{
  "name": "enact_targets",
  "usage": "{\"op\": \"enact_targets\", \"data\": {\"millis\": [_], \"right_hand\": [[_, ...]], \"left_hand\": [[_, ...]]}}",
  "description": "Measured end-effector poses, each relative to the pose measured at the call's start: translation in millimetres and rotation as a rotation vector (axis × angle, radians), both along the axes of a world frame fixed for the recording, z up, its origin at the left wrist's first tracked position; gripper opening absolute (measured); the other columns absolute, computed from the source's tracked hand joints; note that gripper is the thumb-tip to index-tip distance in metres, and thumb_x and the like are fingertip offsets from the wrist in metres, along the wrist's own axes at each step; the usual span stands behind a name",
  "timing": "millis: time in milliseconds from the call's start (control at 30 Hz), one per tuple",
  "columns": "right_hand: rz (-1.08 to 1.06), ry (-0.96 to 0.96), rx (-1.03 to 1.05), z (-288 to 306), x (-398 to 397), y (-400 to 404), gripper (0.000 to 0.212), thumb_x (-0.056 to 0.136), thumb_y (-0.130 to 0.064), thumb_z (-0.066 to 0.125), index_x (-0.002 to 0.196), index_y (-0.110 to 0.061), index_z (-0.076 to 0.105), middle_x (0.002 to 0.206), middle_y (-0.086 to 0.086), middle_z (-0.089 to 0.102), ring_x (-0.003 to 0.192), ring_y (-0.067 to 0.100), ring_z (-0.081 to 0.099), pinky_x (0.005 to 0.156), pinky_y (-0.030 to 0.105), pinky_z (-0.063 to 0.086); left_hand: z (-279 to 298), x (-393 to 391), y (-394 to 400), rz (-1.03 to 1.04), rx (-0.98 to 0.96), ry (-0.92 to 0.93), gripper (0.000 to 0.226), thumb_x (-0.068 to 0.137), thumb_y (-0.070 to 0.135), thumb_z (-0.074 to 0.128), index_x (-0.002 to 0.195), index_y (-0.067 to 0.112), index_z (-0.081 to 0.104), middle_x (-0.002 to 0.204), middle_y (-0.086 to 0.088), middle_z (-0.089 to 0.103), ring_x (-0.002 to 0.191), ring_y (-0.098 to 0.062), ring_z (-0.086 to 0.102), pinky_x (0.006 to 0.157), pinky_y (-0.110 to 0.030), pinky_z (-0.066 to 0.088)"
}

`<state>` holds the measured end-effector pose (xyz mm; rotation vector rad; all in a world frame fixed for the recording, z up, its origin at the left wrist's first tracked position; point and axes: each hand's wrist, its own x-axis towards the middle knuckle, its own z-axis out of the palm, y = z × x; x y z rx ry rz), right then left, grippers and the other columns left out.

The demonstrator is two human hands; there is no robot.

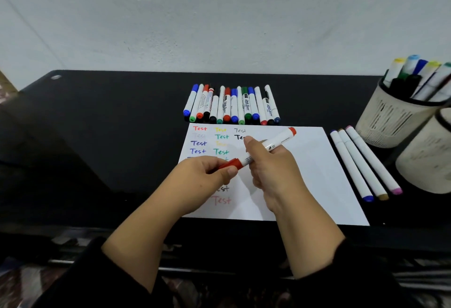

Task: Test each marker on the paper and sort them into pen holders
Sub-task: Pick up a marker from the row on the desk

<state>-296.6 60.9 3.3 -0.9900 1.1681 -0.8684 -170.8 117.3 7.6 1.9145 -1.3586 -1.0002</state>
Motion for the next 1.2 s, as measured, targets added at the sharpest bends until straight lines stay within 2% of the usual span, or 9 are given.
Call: {"op": "enact_targets", "data": {"millis": [67,200,300,467,600,767,900,1000,1200], "right_hand": [[0.044,-0.014,-0.028,3,-1,0,0.022,0.094,-0.024,0.056,0.073,-0.021,0.051,0.035,-0.015,0.044,0.028,0.001,0.037,0.038,0.017,0.029],[0.138,-0.054,-0.063,7,-5,-2,0.027,0.096,-0.02,0.053,0.069,-0.019,0.049,0.035,-0.012,0.045,0.032,0.003,0.03,0.045,0.021,0.024],[0.172,-0.094,-0.079,6,-7,-4,0.028,0.096,-0.018,0.052,0.068,-0.017,0.048,0.037,-0.011,0.044,0.035,0.003,0.027,0.047,0.023,0.021],[0.2,-0.163,-0.099,4,-11,-10,0.027,0.095,-0.017,0.053,0.071,-0.014,0.044,0.043,-0.01,0.04,0.041,0.006,0.025,0.047,0.022,0.022],[0.202,-0.186,-0.108,3,-8,-11,0.025,0.096,-0.016,0.051,0.072,-0.014,0.043,0.042,-0.011,0.045,0.041,0.005,0.026,0.047,0.021,0.023],[0.249,-0.269,-0.147,2,-7,-11,0.024,0.096,-0.013,0.048,0.073,-0.013,0.042,0.043,-0.011,0.046,0.04,0.004,0.029,0.045,0.017,0.026],[0.131,-0.114,-0.086,6,1,-8,0.021,0.096,-0.02,0.053,0.076,-0.013,0.049,0.042,-0.012,0.05,0.037,0.003,0.035,0.049,0.02,0.029],[0.028,-0.059,-0.02,7,6,-9,0.02,0.094,-0.021,0.055,0.076,-0.013,0.051,0.038,-0.012,0.047,0.034,0.003,0.033,0.047,0.021,0.026],[0.002,-0.019,0.025,12,11,-8,0.02,0.094,-0.02,0.053,0.075,-0.014,0.05,0.034,-0.013,0.045,0.031,0.003,0.033,0.044,0.02,0.025]], "left_hand": [[2,1,1,0.014,0.002,0.034,0.012,0.088,0.043,0.056,0.091,0.038,0.066,0.081,0.015,0.068,0.078,0.003,0.058,0.054,-0.006,0.037],[5,3,1,0.044,0.013,0.11,0.017,0.086,0.04,0.058,0.086,0.03,0.071,0.077,0.011,0.071,0.075,0.002,0.059,0.06,-0.011,0.037],[8,1,1,0.047,0.034,0.162,0.017,0.086,0.037,0.059,0.084,0.026,0.073,0.071,0.011,0.071,0.062,0.009,0.059,0.058,-0.009,0.038],[9,0,2,0.029,0.054,0.314,0.021,0.086,0.034,0.059,0.076,0.021,0.073,0.078,0.001,0.073,0.072,-0.005,0.066,0.077,-0.019,0.045],[6,4,1,0.042,0.061,0.365,0.021,0.082,0.035,0.062,0.083,0.017,0.075,0.072,0.001,0.071,0.074,-0.011,0.066,0.088,-0.029,0.049],[9,8,3,0.031,0.107,0.557,0.027,0.068,0.032,0.064,0.078,0.01,0.076,0.07,-0.005,0.067,0.066,-0.012,0.063,0.073,-0.023,0.055],[11,7,1,0.083,0.108,0.373,0.021,0.083,0.034,0.062,0.082,0.017,0.075,0.069,0.003,0.071,0.072,-0.009,0.065,0.076,-0.021,0.049],[15,1,0,0.119,0.063,0.199,0.024,0.085,0.042,0.06,0.072,0.025,0.072,0.07,0.011,0.071,0.073,-0.002,0.062,0.062,-0.017,0.038],[13,-1,4,0.127,0.022,0.081,0.023,0.086,0.044,0.058,0.075,0.028,0.07,0.077,0.012,0.068,0.077,-0.005,0.057,0.059,-0.016,0.038]]}}
